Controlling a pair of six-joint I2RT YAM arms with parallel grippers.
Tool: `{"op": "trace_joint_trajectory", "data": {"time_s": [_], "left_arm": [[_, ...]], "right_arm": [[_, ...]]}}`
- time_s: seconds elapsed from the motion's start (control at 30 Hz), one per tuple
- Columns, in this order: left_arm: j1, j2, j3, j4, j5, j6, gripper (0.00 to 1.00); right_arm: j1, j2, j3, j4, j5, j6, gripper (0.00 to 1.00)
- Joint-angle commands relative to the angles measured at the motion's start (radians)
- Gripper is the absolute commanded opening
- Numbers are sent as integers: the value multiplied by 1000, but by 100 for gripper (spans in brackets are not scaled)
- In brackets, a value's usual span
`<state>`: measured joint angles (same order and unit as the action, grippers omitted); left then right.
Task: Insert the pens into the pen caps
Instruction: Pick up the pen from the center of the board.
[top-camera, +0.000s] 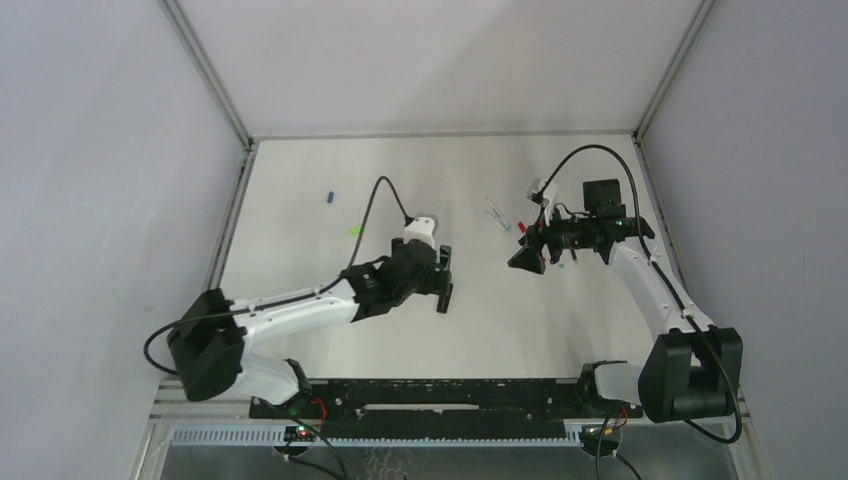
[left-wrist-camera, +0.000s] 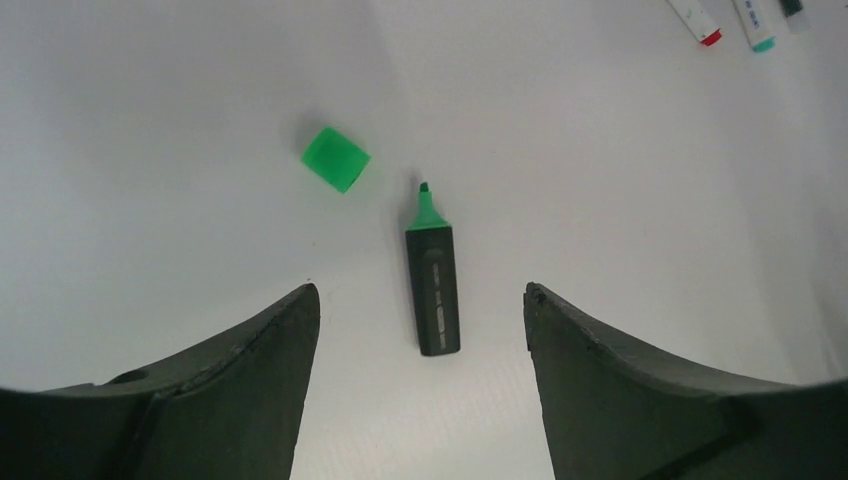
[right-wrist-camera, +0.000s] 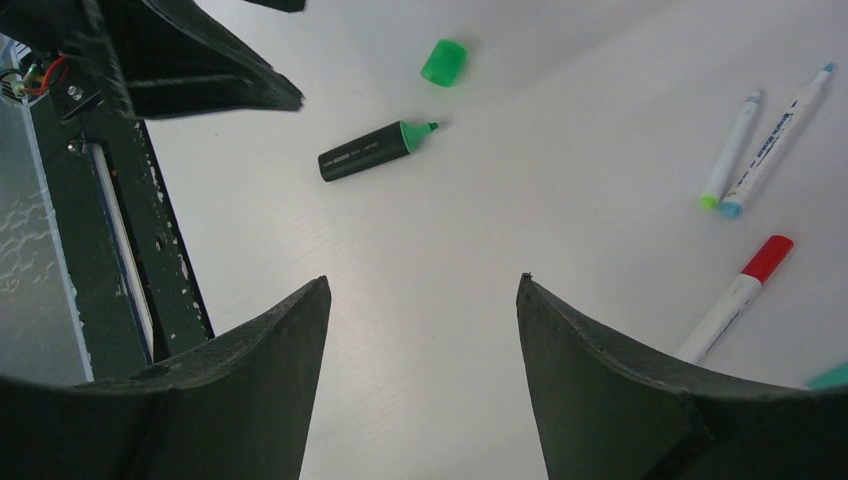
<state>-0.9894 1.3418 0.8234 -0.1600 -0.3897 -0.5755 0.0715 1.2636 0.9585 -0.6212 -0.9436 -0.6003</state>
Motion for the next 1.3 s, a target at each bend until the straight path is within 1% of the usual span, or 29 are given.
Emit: {"op": "trace_joint_trajectory", "data": {"time_s": [0.0,0.13,0.17,0.23,0.33,0.67,0.77,0.9,1.27], "left_arm": [[-18,145,168,-102,-33,-26,77],[-53,299,309,-228,-85,-51,73],[-60,318,329,-245,-95,-56,71],[-61,370,363,-274,-97,-66,62],[-61,433,397,-302,-101,-67,56],[-60,546,472,-314,-88,-45,56],[-56,570,486,-320,-77,-43,50],[-44,586,489,-327,-57,-47,47],[-29,611,491,-347,-11,-57,47]], "right_arm": [[-12,-44,40,-9,-14,-12,76],[-13,-58,40,-16,-37,-11,76],[-14,-63,40,-18,-40,-10,76],[-18,-76,41,-21,-50,-10,76],[-26,-88,40,-23,-60,-9,76],[-39,-93,40,-29,-77,-9,76],[-43,-93,40,-31,-82,-10,76],[-45,-92,40,-34,-89,-10,76],[-45,-77,41,-38,-104,-14,76]]}}
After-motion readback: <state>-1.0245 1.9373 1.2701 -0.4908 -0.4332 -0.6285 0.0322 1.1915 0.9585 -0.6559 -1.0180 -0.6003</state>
